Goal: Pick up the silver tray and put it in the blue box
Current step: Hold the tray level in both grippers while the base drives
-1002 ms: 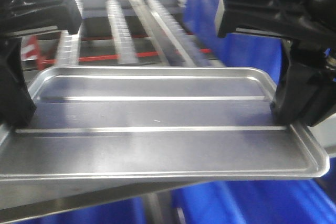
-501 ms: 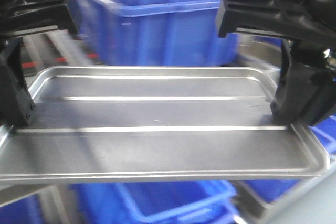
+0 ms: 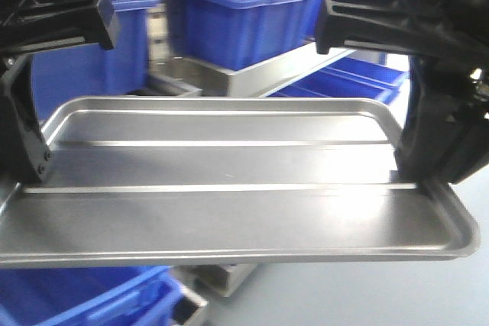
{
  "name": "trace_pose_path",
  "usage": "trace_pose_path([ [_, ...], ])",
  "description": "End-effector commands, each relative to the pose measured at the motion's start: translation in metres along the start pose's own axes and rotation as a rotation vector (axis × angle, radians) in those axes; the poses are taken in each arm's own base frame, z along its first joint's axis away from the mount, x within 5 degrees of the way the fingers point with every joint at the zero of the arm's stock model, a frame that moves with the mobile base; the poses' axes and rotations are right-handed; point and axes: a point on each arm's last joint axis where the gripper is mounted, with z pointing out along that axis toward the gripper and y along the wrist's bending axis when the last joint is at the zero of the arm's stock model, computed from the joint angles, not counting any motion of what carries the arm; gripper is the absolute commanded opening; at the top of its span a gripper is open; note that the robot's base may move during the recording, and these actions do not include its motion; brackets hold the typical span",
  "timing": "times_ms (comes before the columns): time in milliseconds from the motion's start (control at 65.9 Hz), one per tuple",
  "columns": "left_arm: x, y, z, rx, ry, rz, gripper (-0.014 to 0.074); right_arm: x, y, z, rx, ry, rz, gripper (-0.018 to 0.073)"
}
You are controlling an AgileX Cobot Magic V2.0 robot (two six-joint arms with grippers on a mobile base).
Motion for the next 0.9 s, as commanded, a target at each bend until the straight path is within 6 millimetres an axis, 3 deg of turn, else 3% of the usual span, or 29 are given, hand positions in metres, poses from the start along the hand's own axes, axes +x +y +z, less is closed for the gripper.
trace_pose_path([
  [0,-0.005,-0.0051,-0.0134,0.069,-0.047,-0.008,-0.0013,-0.0085,0.0026,-0.0097,-0.047,-0.063,-0.007,0.0073],
  [880,-0.005,-0.0051,-0.0134,0.069,-0.047,-0.008,-0.0013,-0.0085,0.0026,-0.0097,-0.047,-0.063,-0.007,0.0073],
])
